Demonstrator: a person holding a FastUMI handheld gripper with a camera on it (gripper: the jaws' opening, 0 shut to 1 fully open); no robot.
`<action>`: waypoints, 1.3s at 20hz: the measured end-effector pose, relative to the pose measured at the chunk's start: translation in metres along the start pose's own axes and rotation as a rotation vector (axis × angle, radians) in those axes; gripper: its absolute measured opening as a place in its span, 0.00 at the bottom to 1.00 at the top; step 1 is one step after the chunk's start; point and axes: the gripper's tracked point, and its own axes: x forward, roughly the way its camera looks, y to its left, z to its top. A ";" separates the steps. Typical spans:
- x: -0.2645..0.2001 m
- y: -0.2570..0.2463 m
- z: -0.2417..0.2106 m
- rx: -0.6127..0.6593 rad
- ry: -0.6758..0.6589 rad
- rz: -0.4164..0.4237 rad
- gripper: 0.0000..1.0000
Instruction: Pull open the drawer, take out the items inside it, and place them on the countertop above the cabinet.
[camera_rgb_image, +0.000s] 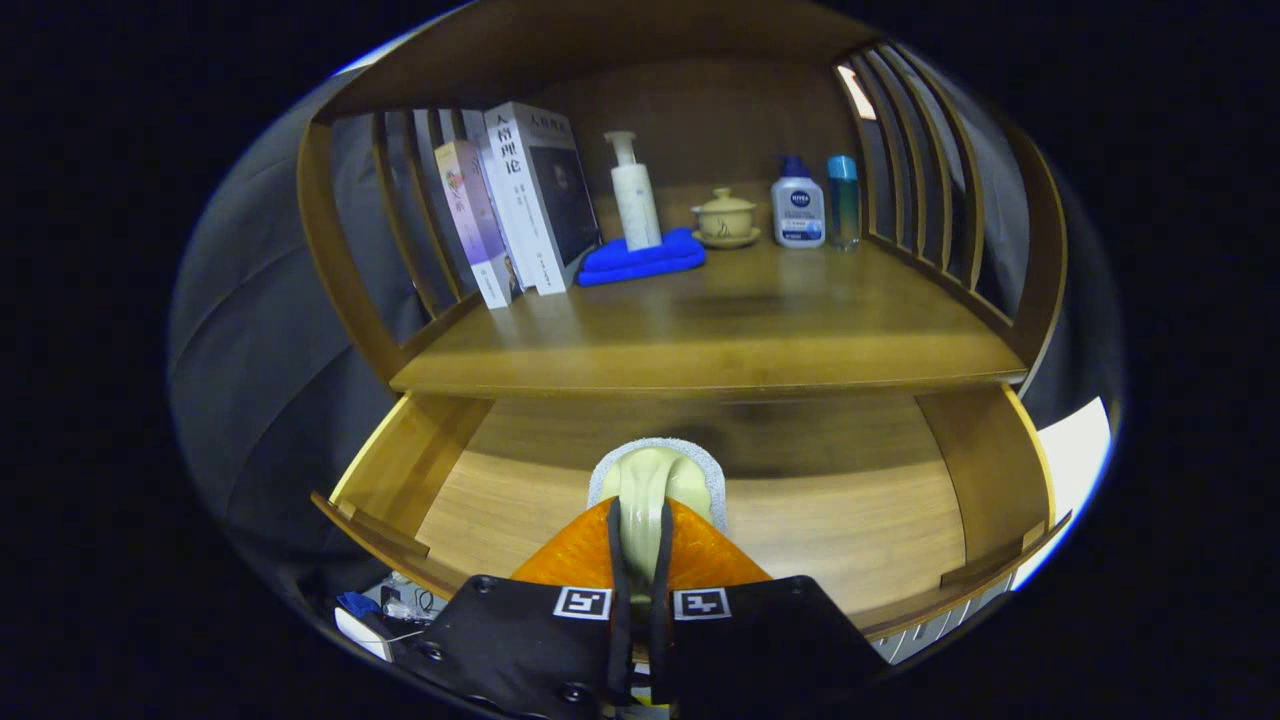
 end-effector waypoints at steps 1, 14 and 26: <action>-0.003 0.000 0.002 -0.002 -0.024 0.000 0.09; -0.031 0.015 0.075 0.011 -0.176 0.045 0.08; 0.008 0.012 0.143 0.048 -0.155 0.010 0.09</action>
